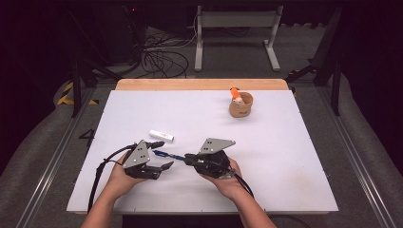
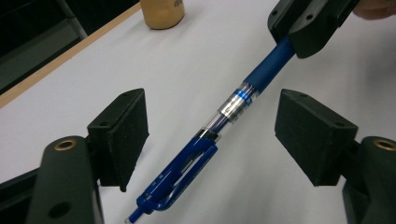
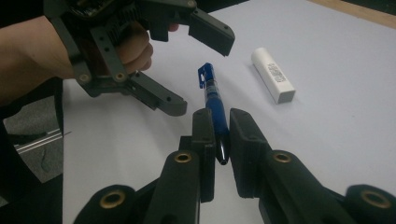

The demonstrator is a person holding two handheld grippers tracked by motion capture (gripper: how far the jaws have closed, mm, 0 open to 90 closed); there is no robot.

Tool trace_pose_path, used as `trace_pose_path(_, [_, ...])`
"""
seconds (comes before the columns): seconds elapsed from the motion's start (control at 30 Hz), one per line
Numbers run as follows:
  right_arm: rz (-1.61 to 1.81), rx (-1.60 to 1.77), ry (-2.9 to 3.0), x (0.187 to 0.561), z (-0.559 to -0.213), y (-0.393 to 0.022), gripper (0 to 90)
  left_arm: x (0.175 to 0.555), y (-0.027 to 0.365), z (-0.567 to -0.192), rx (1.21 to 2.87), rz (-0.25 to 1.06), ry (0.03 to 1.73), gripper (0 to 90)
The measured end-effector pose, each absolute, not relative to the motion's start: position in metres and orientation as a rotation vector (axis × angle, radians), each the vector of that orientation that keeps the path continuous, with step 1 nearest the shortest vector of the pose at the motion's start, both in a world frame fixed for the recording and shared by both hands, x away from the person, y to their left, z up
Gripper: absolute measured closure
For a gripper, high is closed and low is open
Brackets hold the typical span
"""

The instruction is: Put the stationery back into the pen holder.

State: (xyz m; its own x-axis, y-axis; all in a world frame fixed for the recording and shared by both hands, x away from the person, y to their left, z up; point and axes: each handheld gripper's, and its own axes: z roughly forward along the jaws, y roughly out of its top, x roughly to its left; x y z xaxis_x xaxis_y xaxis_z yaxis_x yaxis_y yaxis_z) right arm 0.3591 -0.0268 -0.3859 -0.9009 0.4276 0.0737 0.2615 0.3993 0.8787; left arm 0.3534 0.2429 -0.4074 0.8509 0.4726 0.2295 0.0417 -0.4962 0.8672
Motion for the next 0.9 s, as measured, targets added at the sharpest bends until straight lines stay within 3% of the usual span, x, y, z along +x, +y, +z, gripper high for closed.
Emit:
trace_pose_path(0.63, [1.621, 0.617, 2.474, 0.357, -0.375, -0.033, 81.4, 0.351, 0.244, -0.413, 2.107, 0.701, 0.284, 62.0])
trace_pose_path(0.9, [1.715, 0.62, 2.436, 0.359, -0.37, -0.042, 79.9, 0.345, 0.237, -0.413, 2.139, 0.638, 0.17, 75.5])
